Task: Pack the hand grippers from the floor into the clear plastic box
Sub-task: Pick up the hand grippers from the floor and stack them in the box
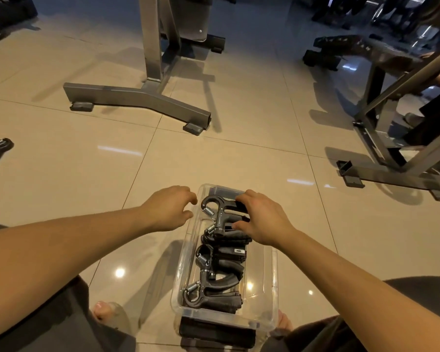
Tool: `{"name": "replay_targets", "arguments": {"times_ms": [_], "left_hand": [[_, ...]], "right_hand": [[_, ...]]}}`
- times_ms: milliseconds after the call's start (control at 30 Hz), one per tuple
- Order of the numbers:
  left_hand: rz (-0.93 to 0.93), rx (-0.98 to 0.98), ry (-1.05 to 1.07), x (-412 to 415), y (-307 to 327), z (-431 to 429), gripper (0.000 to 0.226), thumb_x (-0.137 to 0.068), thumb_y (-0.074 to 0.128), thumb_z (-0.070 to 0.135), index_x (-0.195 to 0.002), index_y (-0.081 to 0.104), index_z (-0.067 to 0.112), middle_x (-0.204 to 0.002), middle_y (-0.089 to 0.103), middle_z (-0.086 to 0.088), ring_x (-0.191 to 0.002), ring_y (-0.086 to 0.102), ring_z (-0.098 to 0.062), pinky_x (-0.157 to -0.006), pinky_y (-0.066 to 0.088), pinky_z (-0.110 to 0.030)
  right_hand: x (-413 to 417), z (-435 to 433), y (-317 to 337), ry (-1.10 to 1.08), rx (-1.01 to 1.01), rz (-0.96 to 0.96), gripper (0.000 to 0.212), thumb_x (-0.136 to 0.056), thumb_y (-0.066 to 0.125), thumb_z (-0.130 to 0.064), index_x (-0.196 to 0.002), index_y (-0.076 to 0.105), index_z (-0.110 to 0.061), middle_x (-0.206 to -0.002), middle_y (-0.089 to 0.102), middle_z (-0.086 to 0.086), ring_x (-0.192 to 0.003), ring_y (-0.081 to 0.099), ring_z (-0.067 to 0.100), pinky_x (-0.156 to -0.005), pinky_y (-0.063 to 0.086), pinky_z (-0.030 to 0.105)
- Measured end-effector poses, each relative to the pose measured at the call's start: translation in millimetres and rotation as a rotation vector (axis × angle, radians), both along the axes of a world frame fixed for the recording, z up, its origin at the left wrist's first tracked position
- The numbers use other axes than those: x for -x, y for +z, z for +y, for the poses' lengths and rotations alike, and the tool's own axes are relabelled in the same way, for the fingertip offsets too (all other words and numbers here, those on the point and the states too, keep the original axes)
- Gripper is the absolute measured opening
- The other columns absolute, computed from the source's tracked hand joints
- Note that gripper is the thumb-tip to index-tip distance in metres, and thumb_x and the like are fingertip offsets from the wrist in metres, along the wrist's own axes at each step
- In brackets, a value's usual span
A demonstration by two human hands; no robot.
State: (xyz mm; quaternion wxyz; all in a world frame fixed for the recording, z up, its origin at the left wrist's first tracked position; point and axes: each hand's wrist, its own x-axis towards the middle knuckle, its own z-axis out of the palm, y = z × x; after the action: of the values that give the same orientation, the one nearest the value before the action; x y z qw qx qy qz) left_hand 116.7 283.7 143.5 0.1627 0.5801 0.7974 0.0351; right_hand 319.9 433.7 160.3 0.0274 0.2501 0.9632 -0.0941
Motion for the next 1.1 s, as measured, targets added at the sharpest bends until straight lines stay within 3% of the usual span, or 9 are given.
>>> {"name": "replay_targets", "arguments": {"times_ms": [133,233,367,500,800,1100], "left_hand": [[0.032,0.189,-0.162,-4.1,-22.8,-8.1,0.112,-0.071,0.072,0.073,-0.157,0.028,0.015,-0.160,0.032,-0.003,-0.145,0.031,-0.023,-0.117,0.031,-0.036],[0.052,0.243,-0.222,-5.0,-34.4,-11.9,0.132,-0.064,0.070,0.081,-0.160,0.013,0.011,-0.167,0.014,-0.008,-0.152,0.017,-0.026,-0.123,0.019,-0.038],[0.099,0.270,-0.291,-5.9,-32.9,-3.8,0.139,-0.061,0.070,0.082,-0.160,0.007,0.008,-0.169,-0.002,-0.011,-0.155,0.002,-0.028,-0.126,0.006,-0.043],[0.143,0.331,-0.350,-6.8,-27.3,1.3,0.145,-0.058,0.073,0.081,-0.160,0.003,0.005,-0.168,-0.004,-0.013,-0.155,-0.003,-0.027,-0.125,-0.002,-0.043],[0.167,0.320,-0.327,-6.9,-28.8,-0.5,0.145,-0.058,0.071,0.084,-0.160,0.004,0.007,-0.169,-0.005,-0.010,-0.155,-0.004,-0.026,-0.125,-0.001,-0.044],[0.138,0.306,-0.337,-6.2,-29.3,-0.6,0.143,-0.058,0.073,0.081,-0.160,0.005,0.007,-0.169,-0.002,-0.010,-0.155,0.000,-0.026,-0.125,0.002,-0.042]], "right_hand": [[-5.2,-3.0,-39.4,-0.120,0.088,-0.102,0.054,-0.082,0.075,-0.049,-0.124,0.058,-0.019,-0.116,0.057,-0.001,-0.107,0.058,0.022,-0.083,0.053,0.038],[-7.8,-14.2,-75.0,-0.136,0.130,-0.184,0.056,-0.082,0.078,-0.044,-0.127,0.057,-0.017,-0.123,0.057,0.002,-0.110,0.057,0.025,-0.089,0.053,0.040],[-14.8,-26.5,-108.7,-0.072,0.105,-0.309,0.065,-0.083,0.076,-0.035,-0.139,0.047,-0.016,-0.137,0.050,0.005,-0.127,0.047,0.030,-0.104,0.045,0.044],[-18.5,-28.2,-121.7,-0.078,0.087,-0.341,0.060,-0.085,0.073,-0.031,-0.135,0.044,-0.014,-0.138,0.047,0.007,-0.123,0.047,0.030,-0.102,0.043,0.041],[-19.5,-37.6,-148.0,0.043,-0.050,-0.296,0.056,-0.085,0.073,-0.032,-0.134,0.050,-0.017,-0.135,0.049,0.005,-0.123,0.046,0.029,-0.109,0.038,0.044],[-24.7,-37.8,-152.9,0.064,-0.046,-0.291,0.046,-0.091,0.067,-0.032,-0.133,0.053,-0.017,-0.132,0.050,0.003,-0.119,0.046,0.029,-0.099,0.043,0.043]]}}
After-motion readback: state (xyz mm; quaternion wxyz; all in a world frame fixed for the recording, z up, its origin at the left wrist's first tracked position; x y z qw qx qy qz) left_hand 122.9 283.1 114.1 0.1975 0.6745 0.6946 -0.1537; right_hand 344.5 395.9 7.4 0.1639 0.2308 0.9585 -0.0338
